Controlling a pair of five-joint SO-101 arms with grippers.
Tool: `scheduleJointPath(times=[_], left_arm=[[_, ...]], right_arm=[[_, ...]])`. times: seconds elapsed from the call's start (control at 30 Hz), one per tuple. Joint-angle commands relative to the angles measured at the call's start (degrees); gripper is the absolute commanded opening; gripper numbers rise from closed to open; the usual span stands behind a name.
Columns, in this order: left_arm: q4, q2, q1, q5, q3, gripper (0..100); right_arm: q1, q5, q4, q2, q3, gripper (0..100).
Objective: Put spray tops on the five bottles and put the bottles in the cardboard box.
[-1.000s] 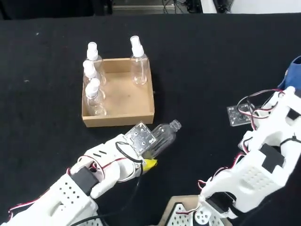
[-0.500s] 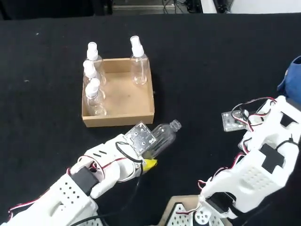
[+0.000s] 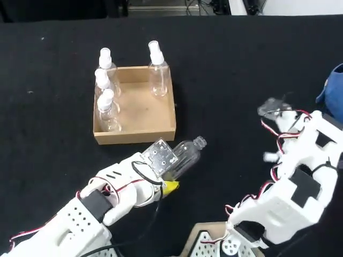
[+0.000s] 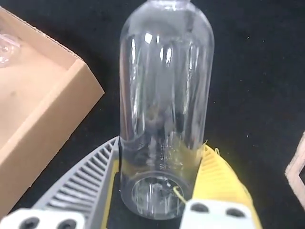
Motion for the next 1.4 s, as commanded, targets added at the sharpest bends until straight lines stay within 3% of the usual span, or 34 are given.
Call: scheduleJointPath(times=[0.0, 0.07, 0.17, 0.33, 0.53, 0.73, 0.87, 1.13, 1.37], left_arm=[[-1.1, 0.3, 0.3, 0.1, -4.0, 3], [-1.1, 0.3, 0.3, 0.1, -3.9, 3], [-1.1, 0.3, 0.3, 0.1, -3.9, 3], [-1.1, 0.3, 0.3, 0.1, -3.8, 3], [-1.1, 0.3, 0.3, 0.1, -3.8, 3], [-1.1, 0.3, 0.3, 0.1, -3.8, 3], [-1.1, 0.3, 0.3, 0.1, -3.8, 3], [-1.1, 0.3, 0.3, 0.1, -3.8, 3], [-1.1, 0.2, 0.4, 0.1, -3.7, 3]], right_arm=[[2.7, -35.7, -1.0, -3.9, 0.2, 1.3], [3.2, -37.9, -0.5, -3.2, 0.0, 2.6], [3.2, -36.6, 0.4, -1.7, -0.3, 12.7], [2.2, -22.5, 1.7, 0.0, -0.1, 27.7], [2.4, -2.8, 4.3, 0.0, -0.5, 28.3], [2.4, 3.1, 4.0, 0.6, 0.0, 25.4], [2.4, 4.3, 4.0, 0.6, 0.0, 1.1], [4.8, 3.8, 4.5, -5.8, -0.7, 1.0], [4.0, -8.2, 3.9, -11.7, 2.0, 1.1]])
